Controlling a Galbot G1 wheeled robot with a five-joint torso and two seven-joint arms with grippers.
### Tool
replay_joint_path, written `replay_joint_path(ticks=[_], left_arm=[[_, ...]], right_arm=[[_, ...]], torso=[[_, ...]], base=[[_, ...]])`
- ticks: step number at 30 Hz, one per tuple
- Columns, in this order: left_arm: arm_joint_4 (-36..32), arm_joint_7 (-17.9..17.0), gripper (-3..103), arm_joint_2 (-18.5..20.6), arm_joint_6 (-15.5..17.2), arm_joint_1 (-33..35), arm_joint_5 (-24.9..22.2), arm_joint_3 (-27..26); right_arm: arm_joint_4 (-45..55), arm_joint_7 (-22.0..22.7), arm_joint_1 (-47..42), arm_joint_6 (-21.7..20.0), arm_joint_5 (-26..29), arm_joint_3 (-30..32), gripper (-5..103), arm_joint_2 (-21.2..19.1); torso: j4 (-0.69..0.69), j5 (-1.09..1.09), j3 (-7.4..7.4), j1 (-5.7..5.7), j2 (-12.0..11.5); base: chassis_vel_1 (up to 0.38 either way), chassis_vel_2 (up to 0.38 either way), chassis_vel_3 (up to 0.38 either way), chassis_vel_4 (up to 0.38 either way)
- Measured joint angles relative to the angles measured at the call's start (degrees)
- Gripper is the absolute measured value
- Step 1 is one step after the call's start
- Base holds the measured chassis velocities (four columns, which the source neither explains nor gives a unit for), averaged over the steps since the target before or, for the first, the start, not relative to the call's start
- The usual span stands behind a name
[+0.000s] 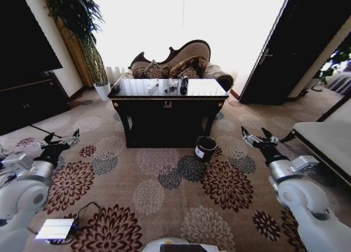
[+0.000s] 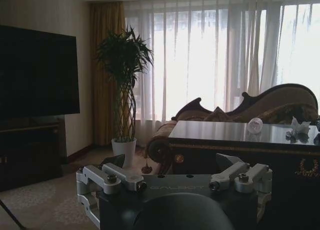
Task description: Move to the front of the table and place the trash on the table into the trash bin.
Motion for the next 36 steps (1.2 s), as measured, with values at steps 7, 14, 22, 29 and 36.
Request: replay_joint_path(ticks=[7,14,22,29,36], left_arm=[[-0.42,0.25,100,-0.29,-0.01,0.4,0.1,0.02],[-0.8,0.26,100,-0.74,-0.04,0.41,0.3,0.32],[-1.0,0.47,100,-1.19,-0.19,0.82,0.35,0.32],[-1.02,0.67,100,-1.31,-0.24,0.85,0.36,0.33],[-1.33,1.08,100,-1.58,-0.38,1.12,0.34,0.45]], right_arm=[[0.23,-1.6,-0.9,1.06,0.47,0.0,100,0.58],[0.23,-2.36,-1.3,2.07,-0.03,0.04,100,0.73],[0.23,-2.71,-1.56,2.27,-0.08,0.06,100,0.92],[0.21,-3.25,-1.78,2.65,-0.88,-0.02,100,1.08],[0.18,-3.79,-1.94,2.82,-0.93,-0.18,100,1.17]], torso=[[0.0,0.0,0.0,0.0,0.0],[0.0,0.0,0.0,0.0,0.0],[0.0,0.01,0.0,0.0,0.0],[0.0,0.0,0.0,0.0,0.0],[0.0,0.01,0.0,0.0,0.0]], base=[[0.0,0.0,0.0,0.0],[0.0,0.0,0.0,0.0],[-0.005,0.006,0.008,-0.005],[-0.04,0.046,0.052,-0.047],[-0.056,0.057,0.046,-0.072]])
